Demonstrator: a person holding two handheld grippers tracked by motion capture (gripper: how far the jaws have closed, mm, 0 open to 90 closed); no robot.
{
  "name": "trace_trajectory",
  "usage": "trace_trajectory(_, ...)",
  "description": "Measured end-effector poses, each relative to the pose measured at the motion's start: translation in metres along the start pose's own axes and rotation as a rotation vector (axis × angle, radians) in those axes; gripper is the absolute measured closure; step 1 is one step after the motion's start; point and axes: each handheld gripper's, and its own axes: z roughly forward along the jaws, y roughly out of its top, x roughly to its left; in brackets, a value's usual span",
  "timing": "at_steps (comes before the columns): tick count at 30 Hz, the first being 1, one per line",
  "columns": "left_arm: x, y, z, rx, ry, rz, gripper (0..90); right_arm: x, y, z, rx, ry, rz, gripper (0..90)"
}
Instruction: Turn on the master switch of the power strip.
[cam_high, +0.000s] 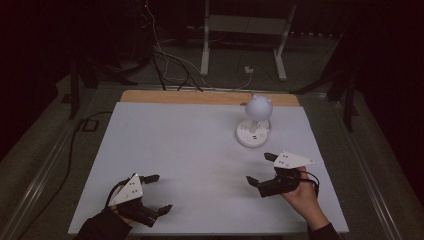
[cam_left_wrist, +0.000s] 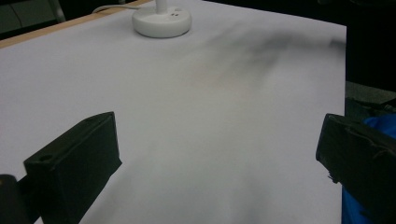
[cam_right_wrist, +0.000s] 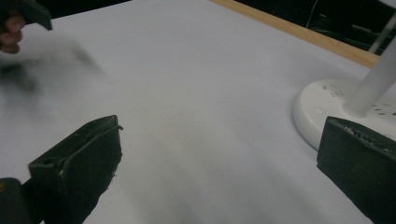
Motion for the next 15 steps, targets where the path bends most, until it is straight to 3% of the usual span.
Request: trace_trajectory(15, 0.000, 0.000, 0.000, -0.001, 0.000, -0.001, 0.1, -0.021, 0.008, 0.003, -0.003, -0.042, 0.021, 0.0)
